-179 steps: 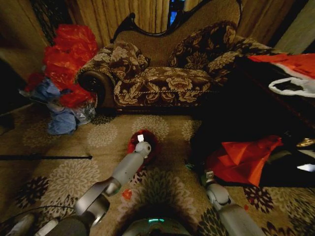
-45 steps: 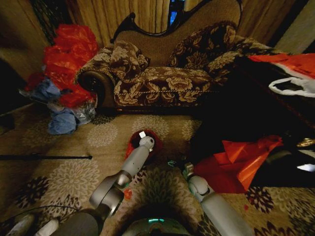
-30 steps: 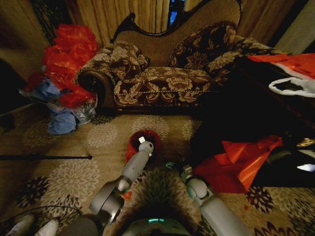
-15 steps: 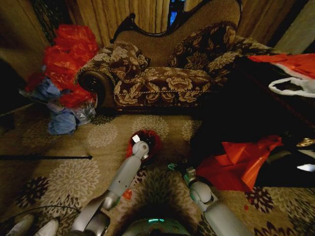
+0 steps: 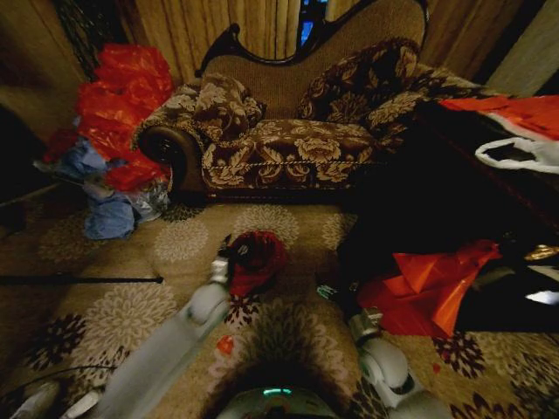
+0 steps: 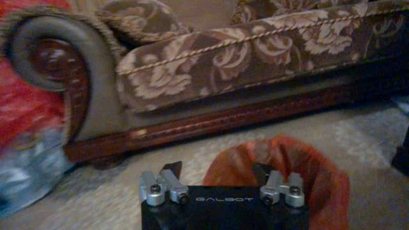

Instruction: Place a garbage bag over the trash bin.

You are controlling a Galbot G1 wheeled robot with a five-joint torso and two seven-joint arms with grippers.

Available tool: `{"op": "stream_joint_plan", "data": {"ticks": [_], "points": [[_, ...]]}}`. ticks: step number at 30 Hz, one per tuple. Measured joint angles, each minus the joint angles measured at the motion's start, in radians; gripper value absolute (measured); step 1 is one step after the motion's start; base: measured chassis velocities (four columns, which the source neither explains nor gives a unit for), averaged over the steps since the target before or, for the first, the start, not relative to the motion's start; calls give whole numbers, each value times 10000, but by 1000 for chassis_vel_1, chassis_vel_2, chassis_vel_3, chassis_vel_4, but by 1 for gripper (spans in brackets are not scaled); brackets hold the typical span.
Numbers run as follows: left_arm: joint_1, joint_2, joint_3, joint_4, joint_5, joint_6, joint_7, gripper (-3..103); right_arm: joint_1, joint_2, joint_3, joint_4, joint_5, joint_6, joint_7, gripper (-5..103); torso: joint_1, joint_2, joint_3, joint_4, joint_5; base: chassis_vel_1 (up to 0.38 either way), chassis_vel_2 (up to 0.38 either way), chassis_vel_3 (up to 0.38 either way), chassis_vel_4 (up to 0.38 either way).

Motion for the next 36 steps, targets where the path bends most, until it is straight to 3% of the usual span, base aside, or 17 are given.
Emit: {"op": "stream_joint_plan", "data": {"ticks": [3,4,7,10,14,21,36], "points": [[2281,-585,-1324,-600,832,-541,586,93,-819,539,333,500,-278,213,-88,100,1,0,2,-7,-4,0,0,0,0],[2281,-585,-1324,-600,832,-541,586,93,-819,539,333,500,-278,213,-88,100,1,0,2,-7,-4,0,0,0,0],[3875,-1619,-2280,-735,1985,-1528,1115,99,-1737,848,743,1030,-468,581,-293,100,-1,1,0,-5,-5,0,0,0,0],[4479,-2201,-2788,-922,2409,-1956,1422,100,-2040,949,1075,1253,-384,708,-479,100,1,0,2,-7,1,0,0,0,0],[4975,-2526,-3021,-1686,2336,-1719,1574,100,-2024,1320,1460,1446,-167,798,-687,100,2,0,2,-5,6,0,0,0,0],[5008,-2260,-3510,-2707,2649,-1456,1745,100,-2178,1806,1615,2191,-55,693,-988,100,3,0,3,-7,2,0,0,0,0],[4961,-2202,-3484,-3147,2819,-1141,1516,100,-2314,1836,1852,2647,-109,658,-935,100,3,-2,4,-5,1,0,0,0,0]]}}
